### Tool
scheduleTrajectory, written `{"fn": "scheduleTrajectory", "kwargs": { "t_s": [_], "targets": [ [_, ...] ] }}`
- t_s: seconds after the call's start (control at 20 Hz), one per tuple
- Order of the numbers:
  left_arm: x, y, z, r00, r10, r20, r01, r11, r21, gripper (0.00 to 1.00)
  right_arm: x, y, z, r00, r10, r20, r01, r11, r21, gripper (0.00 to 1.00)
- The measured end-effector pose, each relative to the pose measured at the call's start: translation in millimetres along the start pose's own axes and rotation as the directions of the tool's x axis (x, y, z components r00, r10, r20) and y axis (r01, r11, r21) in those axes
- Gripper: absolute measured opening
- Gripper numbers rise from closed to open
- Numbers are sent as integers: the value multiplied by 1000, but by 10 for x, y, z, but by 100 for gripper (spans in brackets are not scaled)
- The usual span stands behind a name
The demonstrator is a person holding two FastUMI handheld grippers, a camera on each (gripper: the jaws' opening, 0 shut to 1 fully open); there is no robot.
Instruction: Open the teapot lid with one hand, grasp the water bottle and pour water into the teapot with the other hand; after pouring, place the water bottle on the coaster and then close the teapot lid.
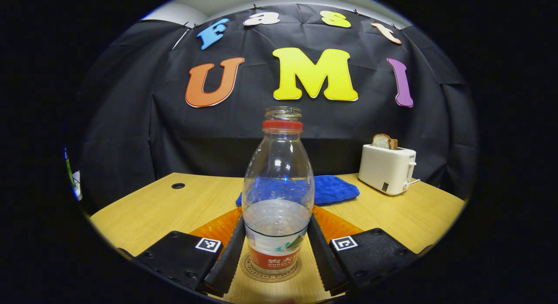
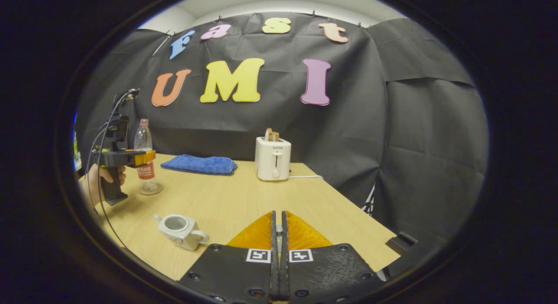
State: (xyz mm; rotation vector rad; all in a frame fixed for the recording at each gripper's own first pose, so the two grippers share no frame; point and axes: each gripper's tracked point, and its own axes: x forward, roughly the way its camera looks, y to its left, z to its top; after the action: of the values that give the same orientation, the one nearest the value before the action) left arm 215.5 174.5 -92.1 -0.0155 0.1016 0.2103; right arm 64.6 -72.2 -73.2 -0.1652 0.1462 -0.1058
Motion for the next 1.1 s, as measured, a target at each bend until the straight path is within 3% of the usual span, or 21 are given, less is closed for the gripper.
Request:
{"fn": "scheduleTrajectory", "kwargs": {
  "t_s": [0.45,1.1],
  "targets": [
    [21,23,-93,1000,-9,-29,9,1000,-2,79,20,16,-40,1000,3,-13,-3,1000,3,1],
    [-218,39,148,999,-30,17,30,999,23,86,-50,117,11,1000,20,3,-20,1000,-8,0]
  ]
}}
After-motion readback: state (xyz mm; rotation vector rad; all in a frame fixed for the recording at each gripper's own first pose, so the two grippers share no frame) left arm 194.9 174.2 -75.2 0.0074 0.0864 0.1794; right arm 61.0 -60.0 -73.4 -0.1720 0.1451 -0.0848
